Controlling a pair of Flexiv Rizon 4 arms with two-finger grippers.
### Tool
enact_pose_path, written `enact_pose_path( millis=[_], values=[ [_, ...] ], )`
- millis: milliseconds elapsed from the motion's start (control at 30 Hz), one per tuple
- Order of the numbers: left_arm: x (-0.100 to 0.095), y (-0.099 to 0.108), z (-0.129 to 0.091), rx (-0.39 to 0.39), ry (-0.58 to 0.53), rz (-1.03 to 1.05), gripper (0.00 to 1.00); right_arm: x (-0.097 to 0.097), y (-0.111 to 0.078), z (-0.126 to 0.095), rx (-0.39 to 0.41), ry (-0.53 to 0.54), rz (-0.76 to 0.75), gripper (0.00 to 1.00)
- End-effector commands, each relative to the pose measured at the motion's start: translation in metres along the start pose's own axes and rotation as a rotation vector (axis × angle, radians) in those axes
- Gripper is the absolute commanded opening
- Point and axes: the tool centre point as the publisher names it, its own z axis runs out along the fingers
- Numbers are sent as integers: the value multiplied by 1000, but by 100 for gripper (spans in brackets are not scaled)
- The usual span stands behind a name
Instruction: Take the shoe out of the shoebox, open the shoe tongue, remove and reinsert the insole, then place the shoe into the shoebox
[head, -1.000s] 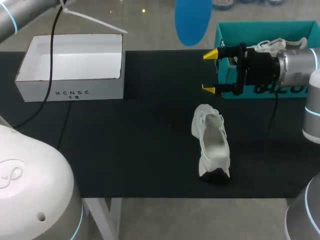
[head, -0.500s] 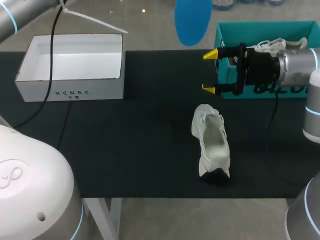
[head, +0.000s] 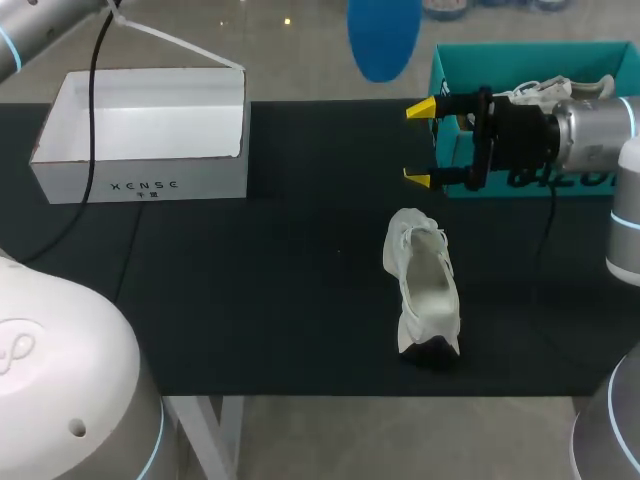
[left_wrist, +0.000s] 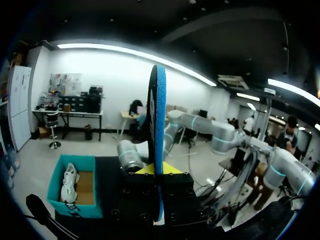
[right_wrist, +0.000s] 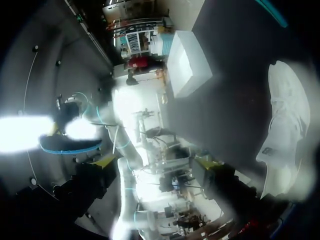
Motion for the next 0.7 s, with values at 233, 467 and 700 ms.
enact_pose_path(
  millis=[233, 467, 700],
  values=[
    [46, 11, 10, -3, -168, 143, 0, 0, 0, 1, -2, -2, 1, 100],
    [55, 25, 12, 36, -198, 224, 0, 0, 0, 1, -2, -2, 1, 100],
    [58, 34, 8, 55, -209, 236, 0, 0, 0, 1, -2, -2, 1, 100]
  ],
)
